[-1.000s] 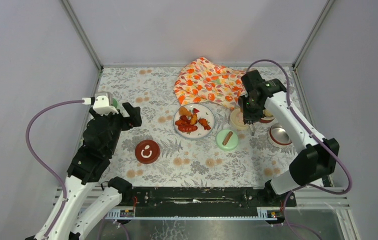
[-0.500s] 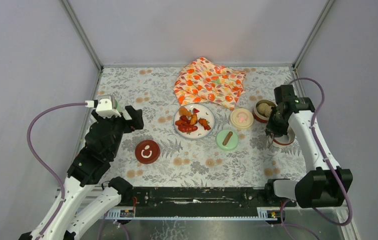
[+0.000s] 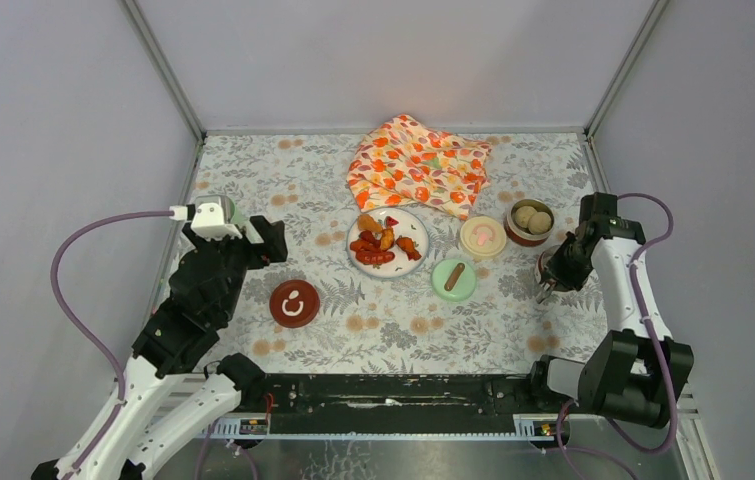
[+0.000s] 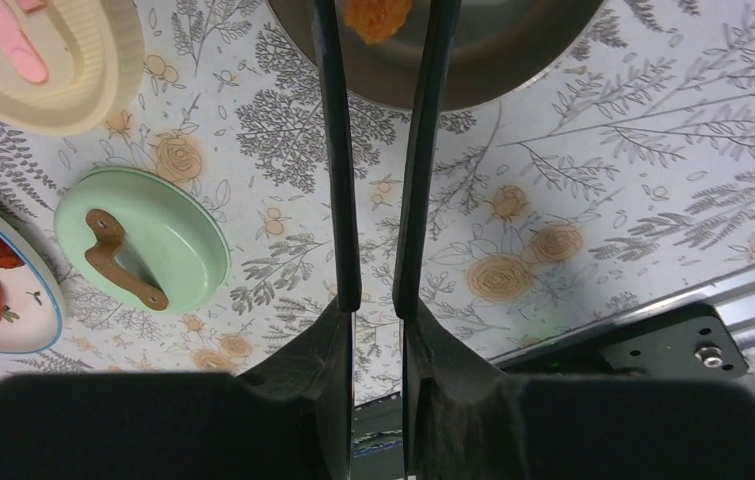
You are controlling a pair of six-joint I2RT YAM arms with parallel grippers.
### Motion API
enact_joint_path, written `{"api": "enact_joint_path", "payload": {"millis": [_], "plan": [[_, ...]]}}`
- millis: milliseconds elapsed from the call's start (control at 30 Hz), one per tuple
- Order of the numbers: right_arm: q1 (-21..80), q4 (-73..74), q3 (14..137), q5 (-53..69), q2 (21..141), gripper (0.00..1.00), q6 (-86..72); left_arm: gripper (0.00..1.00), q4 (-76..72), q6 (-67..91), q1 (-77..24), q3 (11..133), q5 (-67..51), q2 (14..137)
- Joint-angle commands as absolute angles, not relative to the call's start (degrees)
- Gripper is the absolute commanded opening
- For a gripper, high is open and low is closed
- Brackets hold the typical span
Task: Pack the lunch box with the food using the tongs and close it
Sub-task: Place the fake food in the packing box.
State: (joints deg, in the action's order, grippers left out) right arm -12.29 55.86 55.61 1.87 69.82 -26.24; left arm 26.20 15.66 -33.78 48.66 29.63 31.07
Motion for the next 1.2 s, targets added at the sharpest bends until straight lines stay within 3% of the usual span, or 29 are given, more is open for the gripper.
{"api": "enact_joint_path", "payload": {"millis": [0,633,1167], "plan": [[-12.48,50.68,55.64,5.6,71.59,0.17,-27.13,0.98,22.28,14.5,-34.36,48.08,31.69,30.28],[-12.04,48.7,51.9,20.94,72.19,0.27,-25.93,0.98,22.14,14.5,-34.37,47.99,30.98,30.82],[-10.35,52.45,55.23,14.32,71.26,0.48,-23.23,0.98,22.03,14.5,-34.28,47.8,30.76,30.76]]}}
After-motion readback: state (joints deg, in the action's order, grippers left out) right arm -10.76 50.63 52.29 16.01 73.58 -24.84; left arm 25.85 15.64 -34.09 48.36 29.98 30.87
